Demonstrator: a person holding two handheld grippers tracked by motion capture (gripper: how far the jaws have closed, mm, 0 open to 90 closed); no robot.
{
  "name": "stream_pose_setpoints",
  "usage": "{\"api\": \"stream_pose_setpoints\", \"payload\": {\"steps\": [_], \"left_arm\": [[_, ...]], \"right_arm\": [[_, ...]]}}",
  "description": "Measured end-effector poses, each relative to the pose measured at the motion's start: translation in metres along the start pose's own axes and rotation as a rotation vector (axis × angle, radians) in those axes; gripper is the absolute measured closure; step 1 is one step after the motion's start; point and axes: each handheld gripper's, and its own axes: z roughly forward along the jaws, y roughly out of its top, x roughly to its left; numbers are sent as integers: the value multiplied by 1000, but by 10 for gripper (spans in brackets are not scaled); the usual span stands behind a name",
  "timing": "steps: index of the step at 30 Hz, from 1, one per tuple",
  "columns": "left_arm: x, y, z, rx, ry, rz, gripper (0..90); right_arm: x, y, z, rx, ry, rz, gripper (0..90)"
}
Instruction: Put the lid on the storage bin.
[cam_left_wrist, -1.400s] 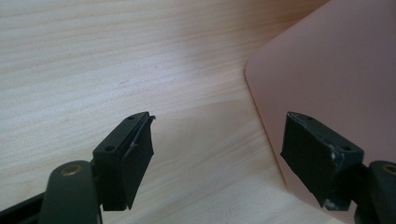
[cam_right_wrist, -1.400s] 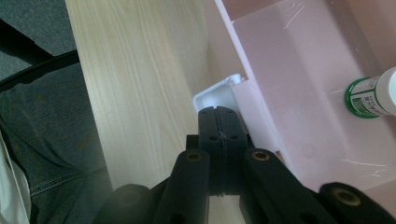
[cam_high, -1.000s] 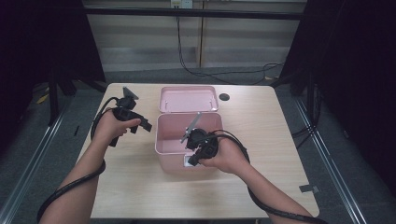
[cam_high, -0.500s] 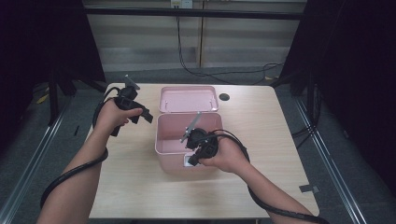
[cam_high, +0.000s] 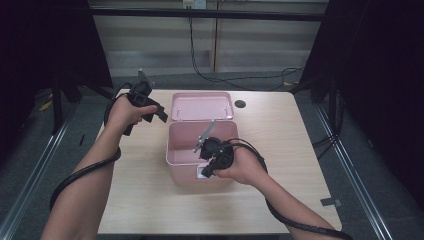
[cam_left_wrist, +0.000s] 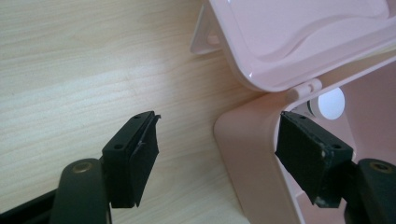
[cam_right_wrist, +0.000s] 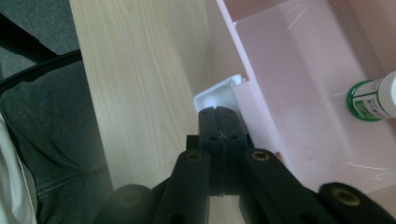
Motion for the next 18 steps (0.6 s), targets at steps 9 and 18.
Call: {"api": "stream_pose_setpoints", "payload": {"steps": [9,18], "left_arm": [[-8,16,1,-4,11,13,295],[-14,31,3,-29,26,17,320]], "right_arm": [[0,0,0,-1,0,-8,900],[0,0,0,0,2,-10,900]]}}
